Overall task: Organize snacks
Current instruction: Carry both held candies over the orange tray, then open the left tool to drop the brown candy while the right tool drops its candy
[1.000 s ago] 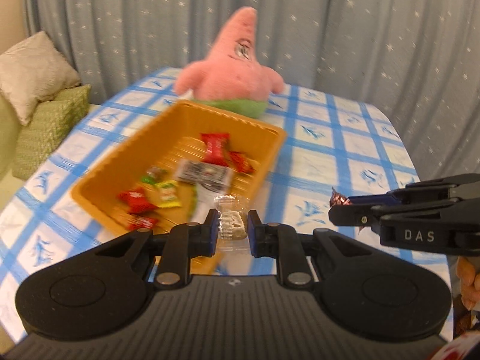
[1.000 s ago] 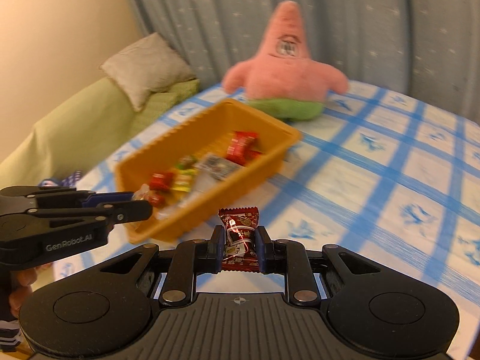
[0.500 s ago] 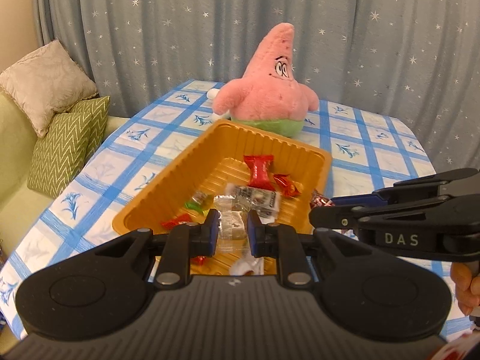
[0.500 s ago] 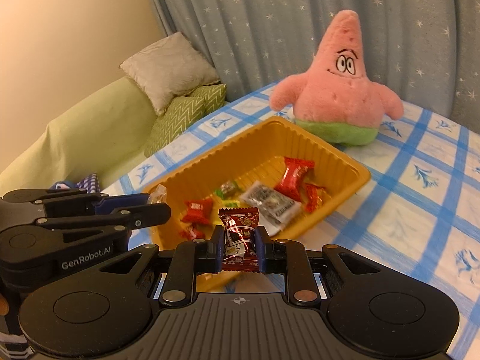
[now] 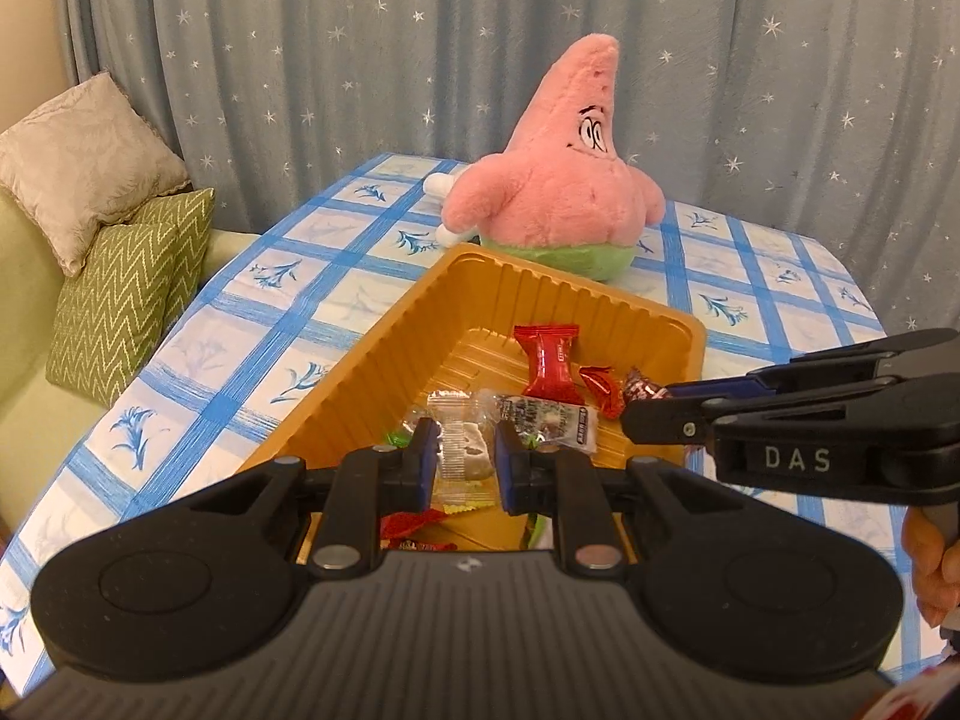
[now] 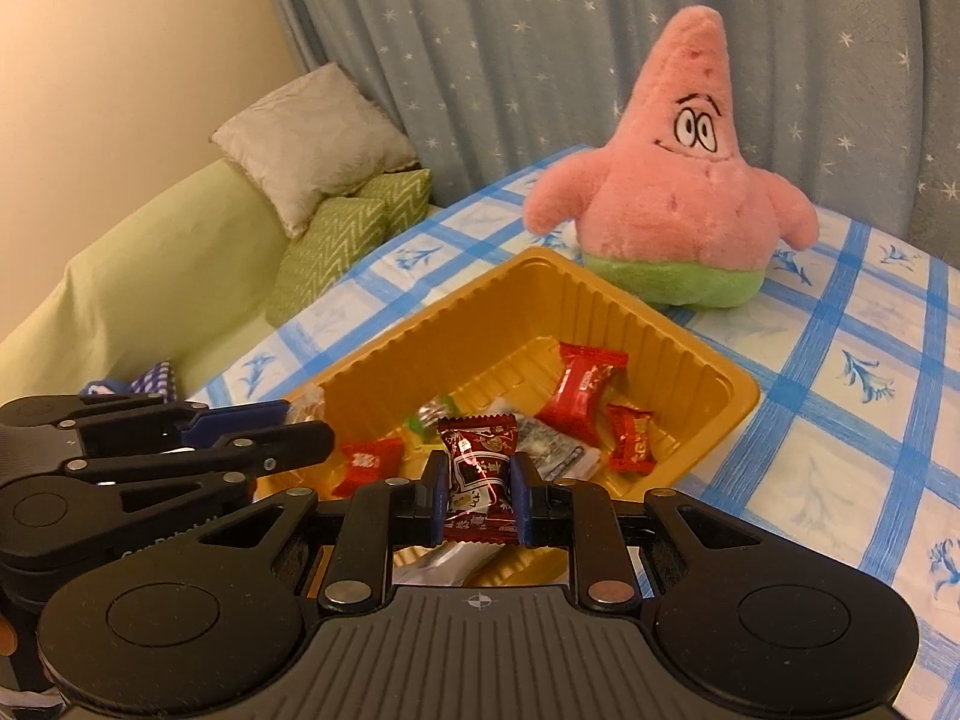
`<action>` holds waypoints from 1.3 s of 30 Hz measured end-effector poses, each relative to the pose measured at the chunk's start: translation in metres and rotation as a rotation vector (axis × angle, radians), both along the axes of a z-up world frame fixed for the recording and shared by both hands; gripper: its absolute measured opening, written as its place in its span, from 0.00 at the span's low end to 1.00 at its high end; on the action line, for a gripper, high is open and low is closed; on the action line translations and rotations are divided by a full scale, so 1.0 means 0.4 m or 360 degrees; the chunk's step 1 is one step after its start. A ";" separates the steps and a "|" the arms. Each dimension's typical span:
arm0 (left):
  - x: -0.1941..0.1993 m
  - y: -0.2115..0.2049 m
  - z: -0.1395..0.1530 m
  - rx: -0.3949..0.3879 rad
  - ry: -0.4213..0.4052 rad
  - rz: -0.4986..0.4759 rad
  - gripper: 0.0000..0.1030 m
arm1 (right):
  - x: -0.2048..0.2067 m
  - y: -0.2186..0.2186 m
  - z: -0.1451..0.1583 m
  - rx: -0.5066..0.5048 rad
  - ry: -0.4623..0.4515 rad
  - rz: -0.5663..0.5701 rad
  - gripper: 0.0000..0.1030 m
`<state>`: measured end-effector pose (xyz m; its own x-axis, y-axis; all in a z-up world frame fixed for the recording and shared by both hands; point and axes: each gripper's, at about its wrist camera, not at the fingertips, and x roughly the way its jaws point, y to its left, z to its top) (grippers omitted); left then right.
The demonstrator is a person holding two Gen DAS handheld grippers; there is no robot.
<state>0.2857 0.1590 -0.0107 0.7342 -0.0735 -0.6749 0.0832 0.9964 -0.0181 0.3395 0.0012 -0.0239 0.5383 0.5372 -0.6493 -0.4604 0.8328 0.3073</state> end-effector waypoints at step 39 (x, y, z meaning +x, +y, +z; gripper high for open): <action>0.179 0.064 -0.094 -0.0063 0.0163 0.0042 0.19 | 0.153 0.046 -0.064 -0.0022 0.0075 -0.0054 0.21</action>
